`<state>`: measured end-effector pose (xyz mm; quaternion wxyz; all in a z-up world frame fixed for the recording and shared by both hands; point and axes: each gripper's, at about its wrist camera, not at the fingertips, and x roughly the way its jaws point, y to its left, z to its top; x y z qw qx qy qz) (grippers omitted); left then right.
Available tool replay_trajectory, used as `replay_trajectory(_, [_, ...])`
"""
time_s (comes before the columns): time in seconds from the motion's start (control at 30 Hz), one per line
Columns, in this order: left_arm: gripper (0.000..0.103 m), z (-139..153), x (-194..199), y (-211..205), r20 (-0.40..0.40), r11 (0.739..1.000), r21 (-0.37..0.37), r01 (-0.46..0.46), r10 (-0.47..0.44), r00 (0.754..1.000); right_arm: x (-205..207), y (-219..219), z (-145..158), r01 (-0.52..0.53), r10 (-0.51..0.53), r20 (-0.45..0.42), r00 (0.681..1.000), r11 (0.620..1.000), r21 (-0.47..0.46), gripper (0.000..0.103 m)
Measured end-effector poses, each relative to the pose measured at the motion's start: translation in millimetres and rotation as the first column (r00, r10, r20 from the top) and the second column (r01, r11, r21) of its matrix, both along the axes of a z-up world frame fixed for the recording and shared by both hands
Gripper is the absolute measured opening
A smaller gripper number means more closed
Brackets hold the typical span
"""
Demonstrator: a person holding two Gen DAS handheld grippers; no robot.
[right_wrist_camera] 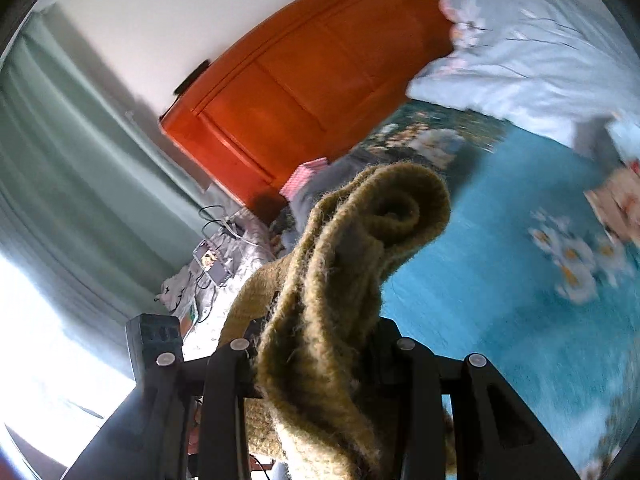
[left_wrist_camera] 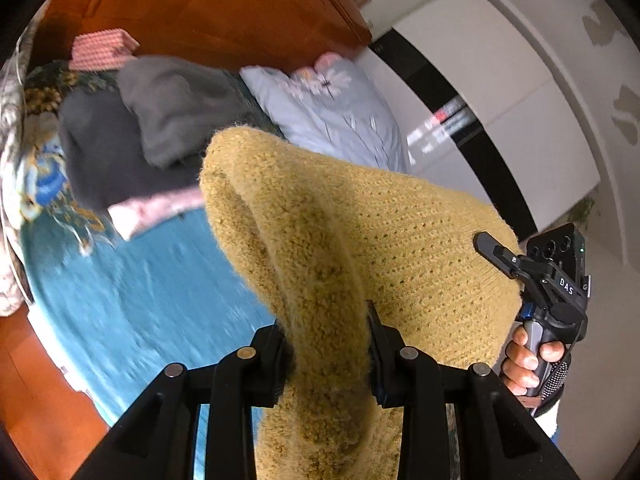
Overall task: Fold clothes
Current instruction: 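Carry the folded sweater with both grippers over the dark clothes pile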
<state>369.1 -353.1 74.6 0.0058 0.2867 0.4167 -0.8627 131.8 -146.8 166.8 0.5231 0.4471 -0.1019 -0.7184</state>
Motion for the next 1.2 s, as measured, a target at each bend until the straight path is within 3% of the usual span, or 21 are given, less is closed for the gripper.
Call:
replay_trajectory(0.33, [0.034,2.5,-11.9,-114.7,-0.035,0.991,0.048,-0.121,0.123,0.992,-64.2,-146.2,19.1,-0.142,0.143,-0.013,0.990,0.989,0.034,0.035])
replay_trajectory(0.67, [0.034,-7.9,-48.5,-197.6,-0.025,0.975,0.067,-0.213,0.216,0.976,-136.3,-272.4,20.6,-0.253,0.255,-0.020,0.967,0.964,0.081,0.035])
replay_trajectory(0.97, [0.034,-32.9,-75.8,-233.4,-0.017,0.953,0.044,-0.300,0.301,0.953,-192.0,-347.8,-23.4,-0.307,0.308,0.004,0.951,0.947,0.095,0.035])
replay_trajectory(1.2, [0.039,-79.1,-87.8,-249.1,0.027,0.948,0.067,-0.310,0.309,0.951,-235.2,-350.9,-90.7,-0.263,0.256,0.116,0.960,0.963,0.051,0.035])
